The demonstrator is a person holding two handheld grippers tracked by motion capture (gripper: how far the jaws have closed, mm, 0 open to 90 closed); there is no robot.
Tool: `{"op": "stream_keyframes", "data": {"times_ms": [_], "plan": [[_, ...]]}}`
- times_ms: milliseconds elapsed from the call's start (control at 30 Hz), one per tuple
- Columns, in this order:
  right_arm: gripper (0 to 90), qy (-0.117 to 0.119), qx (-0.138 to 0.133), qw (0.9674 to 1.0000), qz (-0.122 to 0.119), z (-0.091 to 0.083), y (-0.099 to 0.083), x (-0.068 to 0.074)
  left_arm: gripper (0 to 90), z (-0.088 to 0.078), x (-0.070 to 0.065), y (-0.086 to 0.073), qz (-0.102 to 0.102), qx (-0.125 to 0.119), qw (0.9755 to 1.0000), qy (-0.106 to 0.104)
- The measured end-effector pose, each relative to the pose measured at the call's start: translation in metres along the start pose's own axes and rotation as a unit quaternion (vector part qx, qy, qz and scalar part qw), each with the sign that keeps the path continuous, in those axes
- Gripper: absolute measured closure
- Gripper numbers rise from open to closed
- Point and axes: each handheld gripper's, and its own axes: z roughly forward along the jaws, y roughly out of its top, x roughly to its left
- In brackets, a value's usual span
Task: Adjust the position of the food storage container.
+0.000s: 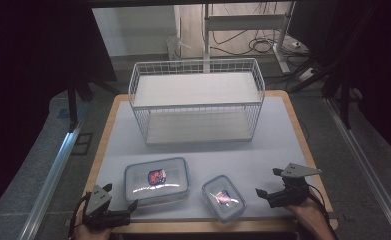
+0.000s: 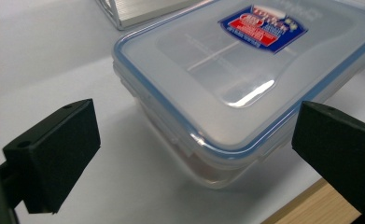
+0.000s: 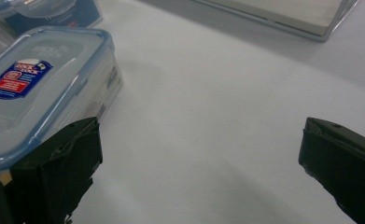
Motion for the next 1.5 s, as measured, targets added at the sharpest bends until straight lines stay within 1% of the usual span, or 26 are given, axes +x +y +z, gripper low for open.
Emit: {"op": "stream_keyframes", "data": {"times_ms": [33,67,100,133,167,267,333,700,800,933,967,1000,1033,1067,1100,1133,1167,1233,1267,1300,1333,1367,1400,1433,1467,1500], "plan": [[0.0,0.0,0.0,1.0,0.0,0.0,0.0,0.0,0.8,0.0,0.0,0.0,0.0,0.0,1.0,0.0],[0.4,-0.001,-0.003,1.0,-0.003,0.0,0.0,0.001,0.7,0.001,0.0,-0.001,0.01,0.004,0.9999,0.0],[0.4,-0.001,-0.003,1.0,-0.003,0.0,0.0,0.001,0.7,0.001,0.0,-0.001,0.01,0.004,0.9999,0.0],[1.4,0.002,-0.001,1.0,-0.001,0.0,0.0,0.001,0.7,0.003,0.0,-0.001,0.012,0.006,0.9999,-0.007],[1.4,0.002,-0.001,1.0,-0.001,0.0,0.0,0.001,0.7,0.003,0.0,-0.001,0.012,0.006,0.9999,-0.007],[2.1,-0.002,0.005,1.0,-0.005,0.002,-0.001,0.002,0.3,0.008,-0.003,-0.002,0.024,0.019,0.9995,-0.01],[2.0,-0.003,0.008,0.9999,-0.005,0.003,-0.001,0.002,0.2,0.009,-0.004,-0.002,0.026,0.022,0.9994,-0.011],[1.4,-0.011,0.017,0.9998,-0.003,0.005,-0.001,0.004,0.2,0.007,-0.003,-0.002,0.028,0.018,0.9994,-0.01],[0.0,-0.008,0.019,0.9997,-0.008,0.006,0.0,0.007,0.6,0.006,-0.004,-0.002,0.022,0.019,0.9995,-0.013],[0.2,-0.004,0.022,0.9997,-0.004,0.006,0.003,0.011,0.6,0.006,-0.003,-0.001,0.019,0.019,0.9995,-0.014],[3.2,-0.002,0.023,0.9997,-0.002,0.006,0.004,0.013,0.6,0.006,-0.003,-0.002,0.02,0.019,0.9995,-0.013],[10.5,-0.004,0.018,0.9998,-0.005,0.004,0.007,0.016,0.7,0.005,-0.002,-0.002,0.02,0.02,0.9995,-0.011],[10.5,-0.004,0.018,0.9998,-0.005,0.004,0.007,0.016,0.7,0.005,-0.002,-0.002,0.02,0.02,0.9995,-0.011],[21.4,-0.003,0.016,0.9999,-0.002,0.003,0.01,0.018,0.8,0.004,-0.002,-0.002,0.019,0.017,0.9996,-0.01],[21.4,-0.003,0.016,0.9999,-0.002,0.003,0.01,0.018,0.8,0.004,-0.002,-0.002,0.019,0.017,0.9996,-0.01],[27.7,-0.001,0.018,0.9998,-0.001,0.002,0.012,0.019,0.8,0.004,-0.001,-0.002,0.018,0.016,0.9997,-0.01],[40.0,0.006,0.02,0.9998,0.002,0.0,0.015,0.021,0.9,0.004,-0.001,-0.002,0.017,0.015,0.9997,-0.01],[53.5,0.021,0.02,0.9996,0.002,0.0,0.018,0.023,0.9,0.004,-0.001,-0.002,0.017,0.015,0.9997,-0.009],[61.5,0.033,0.019,0.9993,-0.001,0.0,0.019,0.026,0.9,0.004,-0.001,-0.002,0.017,0.015,0.9997,-0.009],[76.2,0.053,0.021,0.9983,-0.012,0.002,0.024,0.033,1.0,0.004,-0.001,-0.002,0.017,0.014,0.9997,-0.008],[81.8,0.061,0.02,0.9977,-0.02,0.004,0.026,0.038,1.0,0.004,-0.001,-0.002,0.017,0.013,0.9997,-0.007],[81.8,0.061,0.02,0.9977,-0.02,0.004,0.026,0.038,1.1,0.004,-0.001,-0.002,0.017,0.013,0.9997,-0.007],[86.9,0.068,0.021,0.997,-0.031,0.005,0.029,0.043,1.1,0.004,-0.001,-0.002,0.017,0.012,0.9998,-0.007],[89.8,0.075,0.025,0.9959,-0.043,0.008,0.033,0.049,1.1,0.004,-0.001,-0.002,0.016,0.012,0.9998,-0.007],[89.9,0.084,0.039,0.994,-0.058,0.012,0.039,0.056,1.2,0.004,-0.001,-0.002,0.017,0.011,0.9998,-0.004],[89.9,0.084,0.039,0.994,-0.058,0.012,0.039,0.056,1.3,0.004,-0.001,-0.002,0.017,0.011,0.9998,-0.004]]}}
